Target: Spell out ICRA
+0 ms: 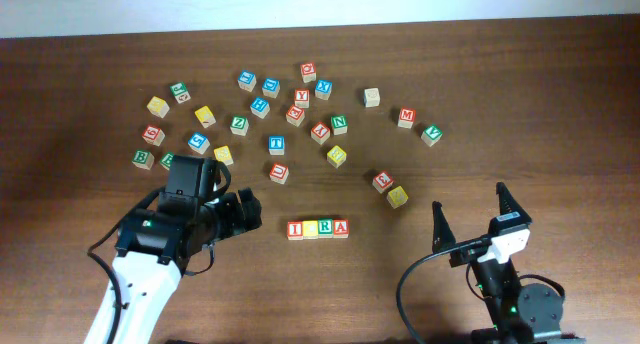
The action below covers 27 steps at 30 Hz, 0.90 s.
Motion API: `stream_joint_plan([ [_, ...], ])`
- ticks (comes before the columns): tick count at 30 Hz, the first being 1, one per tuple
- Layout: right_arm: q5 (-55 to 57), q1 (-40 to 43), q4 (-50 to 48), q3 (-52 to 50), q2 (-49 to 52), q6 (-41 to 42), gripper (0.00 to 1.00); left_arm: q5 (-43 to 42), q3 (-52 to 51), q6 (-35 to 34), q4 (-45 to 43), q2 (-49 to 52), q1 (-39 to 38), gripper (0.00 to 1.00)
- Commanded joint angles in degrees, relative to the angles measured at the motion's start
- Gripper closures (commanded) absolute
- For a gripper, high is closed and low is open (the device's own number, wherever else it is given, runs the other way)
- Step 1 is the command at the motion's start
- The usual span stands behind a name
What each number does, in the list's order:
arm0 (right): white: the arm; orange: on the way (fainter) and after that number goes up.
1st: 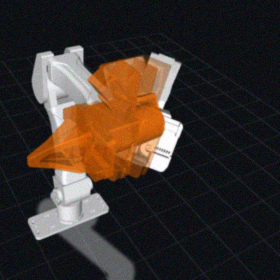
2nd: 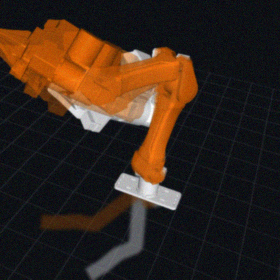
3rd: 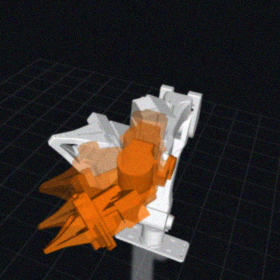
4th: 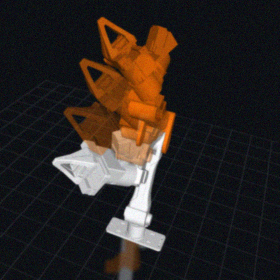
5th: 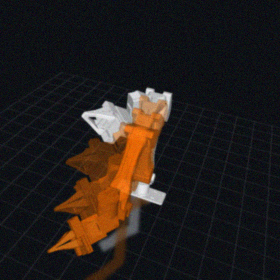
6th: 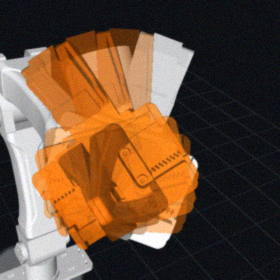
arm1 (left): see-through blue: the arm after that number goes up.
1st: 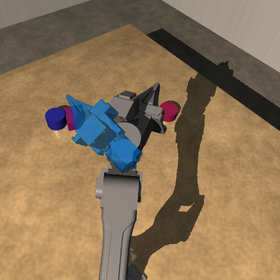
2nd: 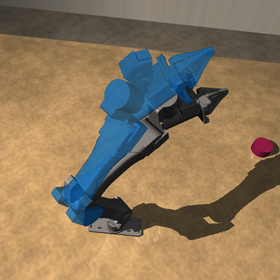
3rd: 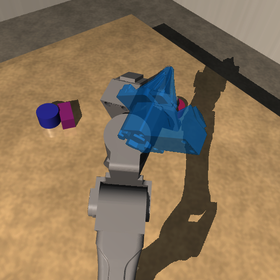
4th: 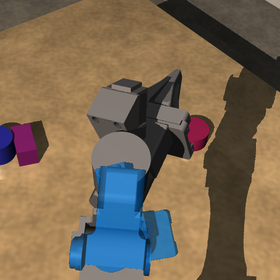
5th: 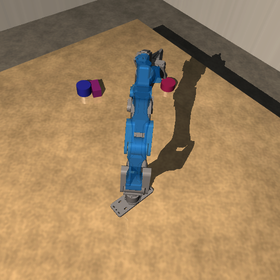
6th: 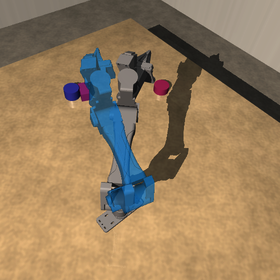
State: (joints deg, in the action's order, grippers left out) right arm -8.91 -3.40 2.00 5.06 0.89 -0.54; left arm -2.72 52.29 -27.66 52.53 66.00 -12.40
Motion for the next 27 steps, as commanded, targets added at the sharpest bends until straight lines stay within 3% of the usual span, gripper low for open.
stream_joint_plan([
  [1,0.85,0.48,-2.51,-3.28,-0.70,-0.52,0.02,0.63,0.68,-0.09,-0.13,-0.66,0.20,0.01],
  [8,3.80,3.08,2.25,-4.74,-0.70,0.07,0.02,0.63,0.68,-0.11,-0.13,-0.66,0.20,0.01],
  [27,6.40,6.05,2.47,-4.74,-0.68,2.05,0.02,0.63,0.68,-0.09,-0.13,-0.66,0.20,0.01],
])
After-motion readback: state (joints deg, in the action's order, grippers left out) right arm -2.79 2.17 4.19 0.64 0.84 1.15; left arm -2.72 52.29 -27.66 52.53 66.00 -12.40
